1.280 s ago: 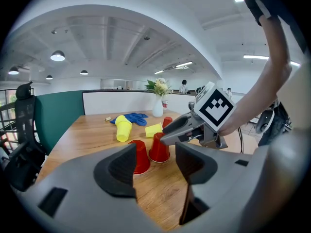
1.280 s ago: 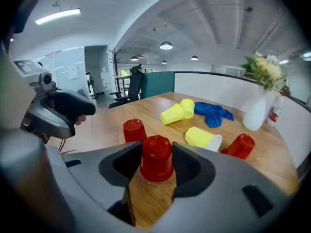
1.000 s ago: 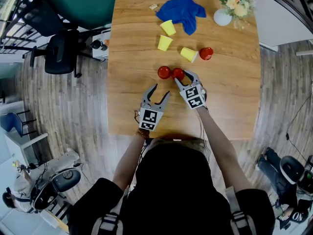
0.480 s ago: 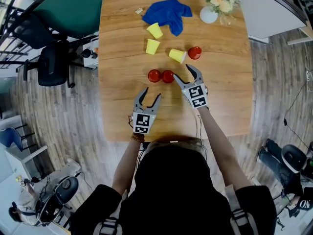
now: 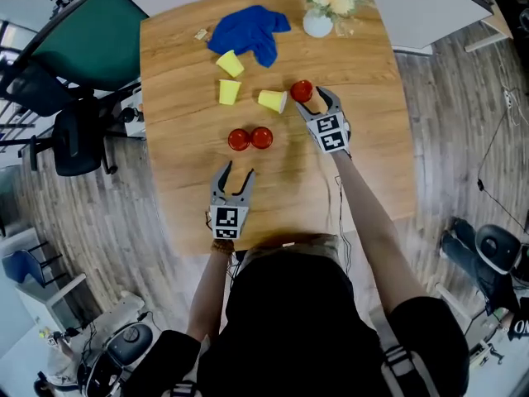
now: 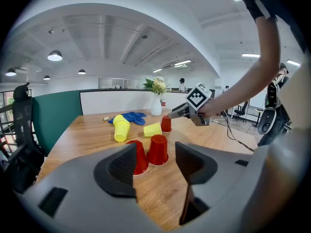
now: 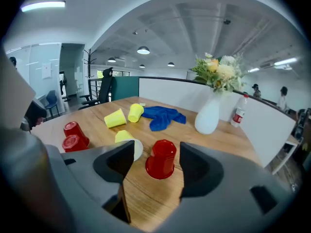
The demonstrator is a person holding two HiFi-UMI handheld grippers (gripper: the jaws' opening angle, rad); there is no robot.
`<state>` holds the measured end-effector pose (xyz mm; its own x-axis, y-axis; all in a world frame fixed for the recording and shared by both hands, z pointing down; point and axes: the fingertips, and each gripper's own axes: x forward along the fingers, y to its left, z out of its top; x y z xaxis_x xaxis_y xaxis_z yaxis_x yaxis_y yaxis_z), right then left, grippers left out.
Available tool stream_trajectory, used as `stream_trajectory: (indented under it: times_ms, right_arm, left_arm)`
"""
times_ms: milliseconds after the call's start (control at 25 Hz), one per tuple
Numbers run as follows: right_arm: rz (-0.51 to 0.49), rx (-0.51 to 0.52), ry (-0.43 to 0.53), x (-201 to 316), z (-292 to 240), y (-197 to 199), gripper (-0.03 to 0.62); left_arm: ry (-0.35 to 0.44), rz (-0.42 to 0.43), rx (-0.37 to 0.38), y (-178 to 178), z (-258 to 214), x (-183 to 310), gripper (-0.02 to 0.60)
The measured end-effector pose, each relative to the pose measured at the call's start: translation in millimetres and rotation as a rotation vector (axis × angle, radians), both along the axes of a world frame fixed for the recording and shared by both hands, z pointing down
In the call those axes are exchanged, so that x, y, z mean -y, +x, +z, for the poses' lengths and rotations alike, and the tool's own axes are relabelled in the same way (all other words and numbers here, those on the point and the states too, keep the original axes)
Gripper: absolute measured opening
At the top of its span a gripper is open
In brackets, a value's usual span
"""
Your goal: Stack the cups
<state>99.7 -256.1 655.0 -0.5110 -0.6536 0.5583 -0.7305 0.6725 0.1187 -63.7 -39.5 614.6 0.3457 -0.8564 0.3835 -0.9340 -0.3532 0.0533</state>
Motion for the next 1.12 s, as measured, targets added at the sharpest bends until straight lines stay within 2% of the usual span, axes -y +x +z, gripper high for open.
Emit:
stream_trajectory:
  times_ms: [520,680,1120]
  right_arm:
    - [0.025,-0.031,-0.108,22.5,44.5,6.2,0.3]
    - [0.038,-0.041,-0.094,24.3,44.2,10.9,0.223]
    - [0.022,-0.028,-0.075,23.8,35.6,4.5,0.207]
  left_arm:
    - [-0.018,0.01,0.028,1.3,-2.3,0.8,0.256]
    - [-0.009,0.019,0.023,4.6,-4.6,5.7,0.256]
    - [-0.01,0.02,0.029,4.5,-5.9,-2.5,0.256]
